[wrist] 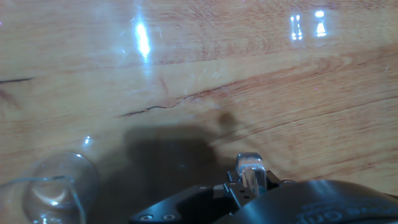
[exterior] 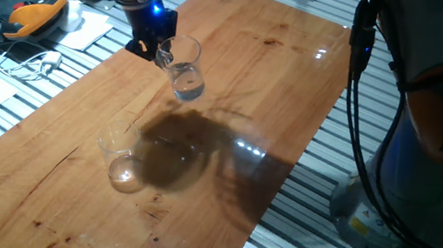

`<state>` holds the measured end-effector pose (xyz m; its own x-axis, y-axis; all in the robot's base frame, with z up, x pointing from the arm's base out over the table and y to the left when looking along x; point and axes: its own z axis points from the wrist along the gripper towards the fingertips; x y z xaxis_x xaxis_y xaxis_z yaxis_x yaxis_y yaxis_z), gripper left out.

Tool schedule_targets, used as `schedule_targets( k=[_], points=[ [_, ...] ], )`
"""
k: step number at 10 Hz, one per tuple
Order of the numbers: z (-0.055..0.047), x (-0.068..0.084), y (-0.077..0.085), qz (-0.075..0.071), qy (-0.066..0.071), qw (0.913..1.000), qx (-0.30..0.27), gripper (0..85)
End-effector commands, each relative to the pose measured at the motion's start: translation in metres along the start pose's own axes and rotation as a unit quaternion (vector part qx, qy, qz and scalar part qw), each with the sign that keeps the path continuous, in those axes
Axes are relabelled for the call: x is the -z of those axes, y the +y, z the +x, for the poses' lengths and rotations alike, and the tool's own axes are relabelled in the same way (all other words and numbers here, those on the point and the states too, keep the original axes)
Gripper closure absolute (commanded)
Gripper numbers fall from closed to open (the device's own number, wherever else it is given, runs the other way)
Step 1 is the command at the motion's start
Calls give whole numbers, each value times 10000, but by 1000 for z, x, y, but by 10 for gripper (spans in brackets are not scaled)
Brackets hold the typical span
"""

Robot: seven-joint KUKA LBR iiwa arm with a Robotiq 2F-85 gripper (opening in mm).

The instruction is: Pour the water from one cup into another empty cup

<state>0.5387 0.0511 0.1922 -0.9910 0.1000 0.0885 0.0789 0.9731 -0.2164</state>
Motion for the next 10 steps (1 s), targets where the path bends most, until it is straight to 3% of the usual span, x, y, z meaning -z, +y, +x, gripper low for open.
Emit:
schedule_targets(
  k=[1,4,6,10],
  points=[
    [1,2,3,17,7,10000,-18,850],
    [2,14,18,364,-40,9992,-126,850],
    [2,13,19,380,-34,9992,-135,850],
    [2,17,27,583,-71,9981,-196,850]
  ],
)
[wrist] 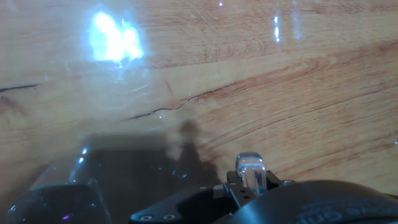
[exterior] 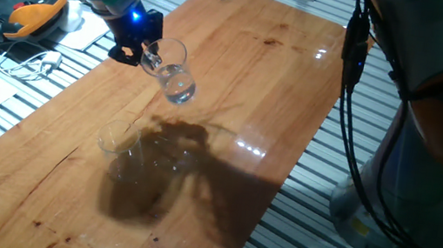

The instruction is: Pour the water from one cup into another empty cup

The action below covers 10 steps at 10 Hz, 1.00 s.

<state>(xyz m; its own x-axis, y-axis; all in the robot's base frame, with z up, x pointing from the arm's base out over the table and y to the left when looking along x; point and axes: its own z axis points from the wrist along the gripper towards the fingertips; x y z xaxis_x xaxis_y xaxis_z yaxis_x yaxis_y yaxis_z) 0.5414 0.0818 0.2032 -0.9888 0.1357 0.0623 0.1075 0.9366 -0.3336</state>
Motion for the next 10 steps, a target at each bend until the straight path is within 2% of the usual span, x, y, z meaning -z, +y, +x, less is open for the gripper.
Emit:
schedule_targets(
  k=[1,2,3,5,8,10],
  points=[
    [-1,0,2,32,-15,10000,-30,850],
    [-2,1,5,172,-69,9998,-60,850],
    [-3,2,7,202,-74,9997,-102,850],
    [-6,0,12,375,-103,9991,-142,850],
    [-11,-2,18,446,-152,9987,-194,850],
    [-12,2,25,673,-174,9973,-240,850]
  ],
)
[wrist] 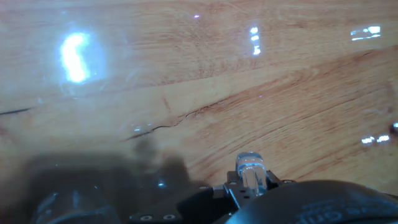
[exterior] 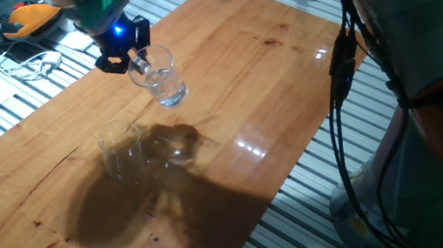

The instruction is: Pour the water from one cup into another empty cup

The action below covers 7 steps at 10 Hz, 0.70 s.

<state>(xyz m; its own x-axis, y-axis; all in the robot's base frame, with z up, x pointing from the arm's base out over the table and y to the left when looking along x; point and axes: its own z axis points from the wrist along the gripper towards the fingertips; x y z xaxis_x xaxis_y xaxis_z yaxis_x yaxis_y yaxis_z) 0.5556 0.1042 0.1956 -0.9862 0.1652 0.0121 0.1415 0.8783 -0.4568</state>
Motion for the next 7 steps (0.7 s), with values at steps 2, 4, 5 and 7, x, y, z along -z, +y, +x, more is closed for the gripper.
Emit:
schedule_targets(
  k=[2,4,5,7],
  points=[
    [-1,1,2,122,-34,9999,-30,850],
    [-1,2,4,175,-42,9998,-35,850],
    [-1,2,5,256,-69,9996,-42,850],
    [-1,3,7,343,-106,9993,-64,850]
  ],
)
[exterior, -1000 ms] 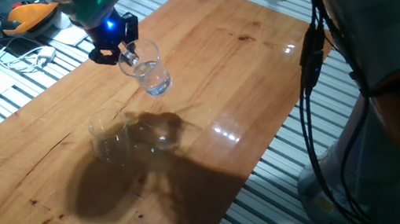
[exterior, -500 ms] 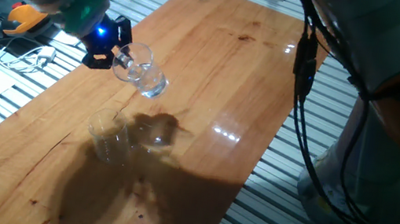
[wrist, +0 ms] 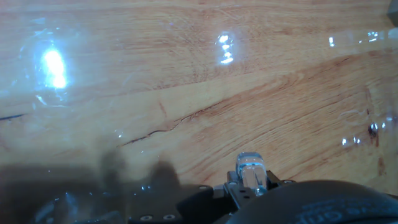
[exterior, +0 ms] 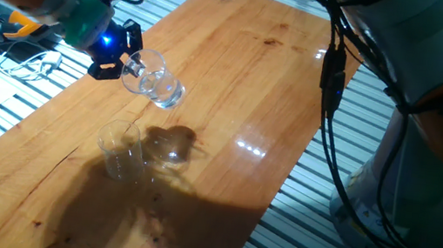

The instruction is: Pour the water from one cup into another empty cup

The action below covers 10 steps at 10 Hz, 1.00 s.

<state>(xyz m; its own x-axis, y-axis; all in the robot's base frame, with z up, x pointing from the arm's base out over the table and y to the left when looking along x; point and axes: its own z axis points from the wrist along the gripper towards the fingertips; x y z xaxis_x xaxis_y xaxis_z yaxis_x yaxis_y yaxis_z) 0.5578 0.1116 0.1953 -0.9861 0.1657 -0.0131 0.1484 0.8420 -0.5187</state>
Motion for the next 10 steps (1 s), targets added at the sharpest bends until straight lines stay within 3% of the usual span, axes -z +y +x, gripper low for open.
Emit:
schedule_targets(
  k=[1,5,10],
  points=[
    [0,0,1,32,-19,10000,-11,850],
    [0,0,2,219,-110,9997,-48,850],
    [1,2,4,347,-180,9991,-133,850]
  ],
)
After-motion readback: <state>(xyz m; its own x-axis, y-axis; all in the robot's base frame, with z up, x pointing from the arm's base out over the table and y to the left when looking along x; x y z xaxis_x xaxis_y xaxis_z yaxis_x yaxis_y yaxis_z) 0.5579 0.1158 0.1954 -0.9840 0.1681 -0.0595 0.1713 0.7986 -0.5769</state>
